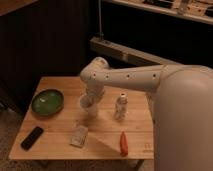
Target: Pick up the ceramic cup
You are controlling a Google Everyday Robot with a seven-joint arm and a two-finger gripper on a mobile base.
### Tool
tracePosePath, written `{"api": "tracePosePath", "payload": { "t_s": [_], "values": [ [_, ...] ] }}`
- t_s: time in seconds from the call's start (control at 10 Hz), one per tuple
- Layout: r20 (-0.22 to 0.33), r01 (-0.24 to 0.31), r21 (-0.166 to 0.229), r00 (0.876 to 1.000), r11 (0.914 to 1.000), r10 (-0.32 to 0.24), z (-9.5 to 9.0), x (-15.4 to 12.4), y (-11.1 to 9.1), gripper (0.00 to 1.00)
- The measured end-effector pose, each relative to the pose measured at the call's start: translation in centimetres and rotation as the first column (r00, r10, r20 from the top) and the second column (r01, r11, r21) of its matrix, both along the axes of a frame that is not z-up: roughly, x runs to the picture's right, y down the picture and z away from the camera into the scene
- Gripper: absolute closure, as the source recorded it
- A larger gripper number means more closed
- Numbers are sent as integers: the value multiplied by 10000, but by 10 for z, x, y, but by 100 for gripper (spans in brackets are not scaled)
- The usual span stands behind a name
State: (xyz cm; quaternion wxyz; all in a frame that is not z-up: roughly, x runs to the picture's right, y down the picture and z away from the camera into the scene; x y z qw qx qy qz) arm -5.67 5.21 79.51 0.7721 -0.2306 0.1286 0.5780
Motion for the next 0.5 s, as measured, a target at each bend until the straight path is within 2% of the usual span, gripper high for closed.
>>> {"api": "tracePosePath", "payload": {
  "t_s": [0.3, 0.5],
  "values": [
    [70, 21, -45, 10000, 10000, -21, 0, -1, 2, 96],
    [55, 45, 38, 10000, 10000, -45, -5, 1, -5, 96]
  ]
}}
